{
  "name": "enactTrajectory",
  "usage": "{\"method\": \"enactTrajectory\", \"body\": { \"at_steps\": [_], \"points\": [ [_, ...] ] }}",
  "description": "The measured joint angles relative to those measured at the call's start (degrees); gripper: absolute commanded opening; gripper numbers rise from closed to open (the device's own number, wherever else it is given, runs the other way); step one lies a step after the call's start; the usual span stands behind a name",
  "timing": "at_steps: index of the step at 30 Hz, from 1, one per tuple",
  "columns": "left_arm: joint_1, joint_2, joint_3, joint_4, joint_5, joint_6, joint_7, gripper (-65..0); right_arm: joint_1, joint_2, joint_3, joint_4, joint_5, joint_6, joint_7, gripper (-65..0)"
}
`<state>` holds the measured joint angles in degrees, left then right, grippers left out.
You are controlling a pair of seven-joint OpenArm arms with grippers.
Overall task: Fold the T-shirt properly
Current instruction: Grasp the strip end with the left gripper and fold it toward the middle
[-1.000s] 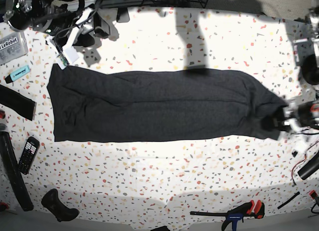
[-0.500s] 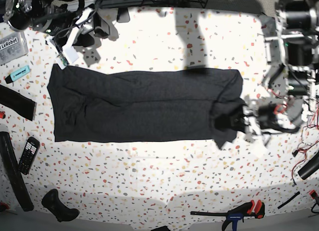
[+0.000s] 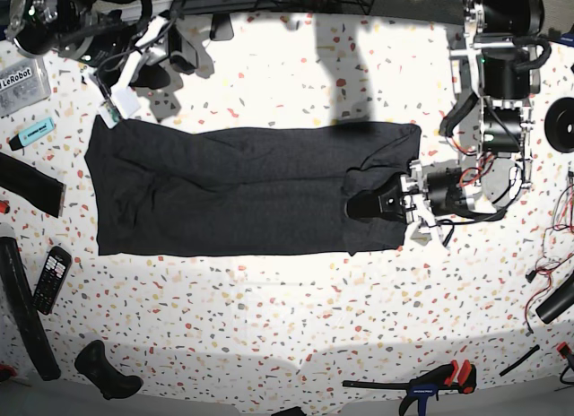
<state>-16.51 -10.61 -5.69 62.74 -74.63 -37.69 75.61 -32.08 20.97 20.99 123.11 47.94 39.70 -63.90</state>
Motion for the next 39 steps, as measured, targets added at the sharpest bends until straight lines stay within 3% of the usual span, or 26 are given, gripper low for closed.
{"method": "enactTrajectory", "body": {
  "at_steps": [22,25,28,34,39],
  "points": [
    [0.0,2.7,-0.1,0.0,0.0,-1.5,0.0,-65.0,0.0,0.0,0.0,0.0,0.0,0.0,1.0,-32.1],
    [0.0,2.9,0.0,0.0,0.0,-1.7,-1.1,-43.7,0.0,0.0,0.0,0.0,0.0,0.0,1.0,-32.1],
    [0.0,5.3,-0.3,0.0,-2.0,-1.6,-6.0,-31.3,0.0,0.0,0.0,0.0,0.0,0.0,1.0,-32.1],
    [-1.4,11.9,0.1,0.0,-4.3,-1.9,1.7,-29.1,0.0,0.0,0.0,0.0,0.0,0.0,1.0,-32.1],
    [-4.4,9.2,0.0,0.0,-4.1,-1.9,4.4,-29.4,0.0,0.0,0.0,0.0,0.0,0.0,1.0,-32.1]
  ]
}}
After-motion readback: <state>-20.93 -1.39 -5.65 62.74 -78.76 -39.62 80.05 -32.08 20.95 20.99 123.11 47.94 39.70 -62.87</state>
